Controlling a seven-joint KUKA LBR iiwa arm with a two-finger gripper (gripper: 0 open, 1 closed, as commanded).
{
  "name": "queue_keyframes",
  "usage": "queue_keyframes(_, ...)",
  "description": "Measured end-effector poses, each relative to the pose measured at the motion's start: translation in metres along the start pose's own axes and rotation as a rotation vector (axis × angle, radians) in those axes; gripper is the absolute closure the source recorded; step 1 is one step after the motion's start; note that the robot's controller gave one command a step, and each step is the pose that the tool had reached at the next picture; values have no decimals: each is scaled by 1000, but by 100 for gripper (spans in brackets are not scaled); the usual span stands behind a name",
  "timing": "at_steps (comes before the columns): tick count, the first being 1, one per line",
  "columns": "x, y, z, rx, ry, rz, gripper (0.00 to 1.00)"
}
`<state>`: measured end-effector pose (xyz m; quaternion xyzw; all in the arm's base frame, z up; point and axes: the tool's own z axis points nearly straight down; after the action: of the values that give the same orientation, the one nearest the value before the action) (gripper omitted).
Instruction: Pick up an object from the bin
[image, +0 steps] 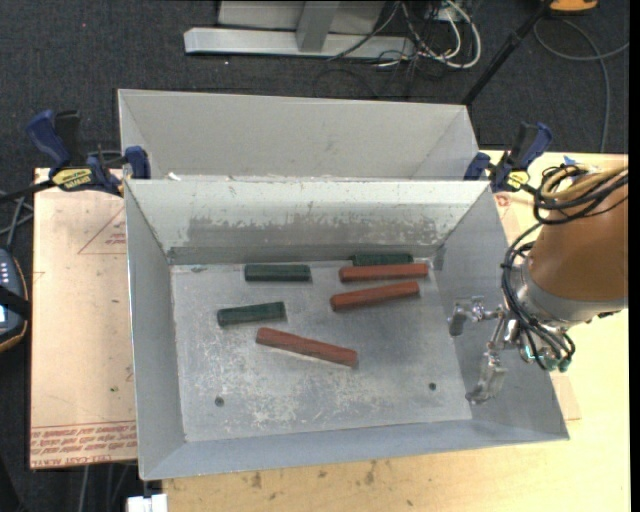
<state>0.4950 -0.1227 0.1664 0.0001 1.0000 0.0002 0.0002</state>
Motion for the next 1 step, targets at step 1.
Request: queue_keyframes(1,-23,61,31,0,-2,18,0)
